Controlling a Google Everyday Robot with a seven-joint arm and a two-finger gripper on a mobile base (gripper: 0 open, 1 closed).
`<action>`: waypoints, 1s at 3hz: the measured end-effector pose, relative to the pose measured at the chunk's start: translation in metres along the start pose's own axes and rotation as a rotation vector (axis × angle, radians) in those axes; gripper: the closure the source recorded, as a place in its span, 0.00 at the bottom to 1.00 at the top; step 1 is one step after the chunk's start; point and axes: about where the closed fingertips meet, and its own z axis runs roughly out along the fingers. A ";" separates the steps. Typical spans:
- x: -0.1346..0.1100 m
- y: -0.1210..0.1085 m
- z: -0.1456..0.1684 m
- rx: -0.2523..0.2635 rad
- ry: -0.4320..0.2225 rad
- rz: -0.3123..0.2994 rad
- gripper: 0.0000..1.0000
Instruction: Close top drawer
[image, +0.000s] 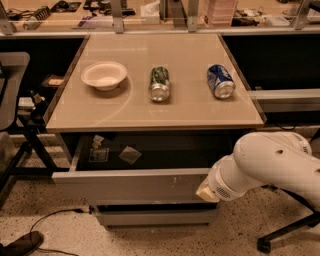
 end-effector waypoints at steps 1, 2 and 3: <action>-0.018 -0.035 0.008 0.079 -0.039 0.031 1.00; -0.018 -0.035 0.008 0.082 -0.040 0.032 1.00; -0.032 -0.064 0.011 0.131 -0.057 0.039 1.00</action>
Offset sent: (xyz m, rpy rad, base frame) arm 0.1548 -0.0089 0.0151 -0.0046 -0.2412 -0.1598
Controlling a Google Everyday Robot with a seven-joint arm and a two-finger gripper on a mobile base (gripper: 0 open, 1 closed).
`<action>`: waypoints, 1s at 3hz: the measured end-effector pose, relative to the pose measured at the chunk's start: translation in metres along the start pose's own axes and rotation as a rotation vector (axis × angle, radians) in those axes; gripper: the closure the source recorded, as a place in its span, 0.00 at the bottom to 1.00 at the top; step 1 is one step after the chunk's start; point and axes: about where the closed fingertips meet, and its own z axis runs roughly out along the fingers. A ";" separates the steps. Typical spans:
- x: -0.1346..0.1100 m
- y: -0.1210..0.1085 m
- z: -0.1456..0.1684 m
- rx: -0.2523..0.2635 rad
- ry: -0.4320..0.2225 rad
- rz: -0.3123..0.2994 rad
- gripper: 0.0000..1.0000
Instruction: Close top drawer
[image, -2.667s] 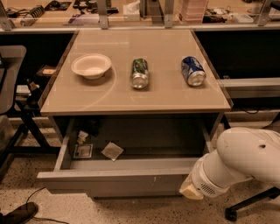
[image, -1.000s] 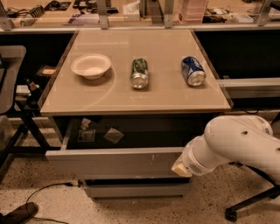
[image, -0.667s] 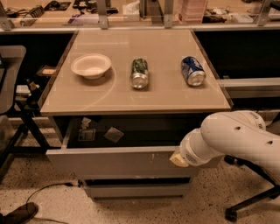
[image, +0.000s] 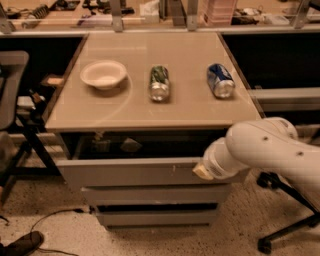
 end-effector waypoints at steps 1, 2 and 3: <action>0.000 0.001 0.000 0.000 0.000 0.000 1.00; -0.021 -0.034 0.018 0.053 -0.027 0.004 1.00; -0.021 -0.034 0.018 0.053 -0.027 0.004 1.00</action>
Offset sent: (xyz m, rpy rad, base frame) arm 0.1487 0.0018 -0.0081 -0.0047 -0.1664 -0.0707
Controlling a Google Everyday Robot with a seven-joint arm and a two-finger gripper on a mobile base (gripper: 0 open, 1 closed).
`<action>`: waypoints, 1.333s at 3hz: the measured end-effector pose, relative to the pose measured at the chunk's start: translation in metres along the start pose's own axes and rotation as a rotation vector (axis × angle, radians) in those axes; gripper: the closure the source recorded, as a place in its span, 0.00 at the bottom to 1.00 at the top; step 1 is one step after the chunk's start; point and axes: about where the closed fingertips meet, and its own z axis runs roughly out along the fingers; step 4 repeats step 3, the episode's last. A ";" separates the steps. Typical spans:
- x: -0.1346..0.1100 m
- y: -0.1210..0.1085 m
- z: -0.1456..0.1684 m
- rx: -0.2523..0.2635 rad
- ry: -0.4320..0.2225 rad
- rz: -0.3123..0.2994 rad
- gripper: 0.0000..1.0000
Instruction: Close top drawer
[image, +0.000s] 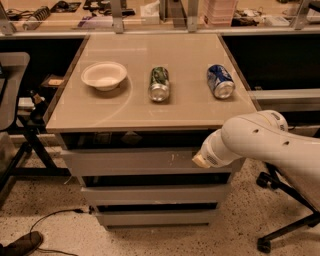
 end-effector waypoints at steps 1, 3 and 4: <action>0.005 0.005 -0.009 -0.032 -0.003 0.022 1.00; 0.081 0.057 -0.095 -0.145 0.037 0.172 1.00; 0.081 0.057 -0.095 -0.145 0.037 0.172 1.00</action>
Offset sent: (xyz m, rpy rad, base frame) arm -0.1381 -0.0584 0.0448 0.1304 0.2446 -0.0833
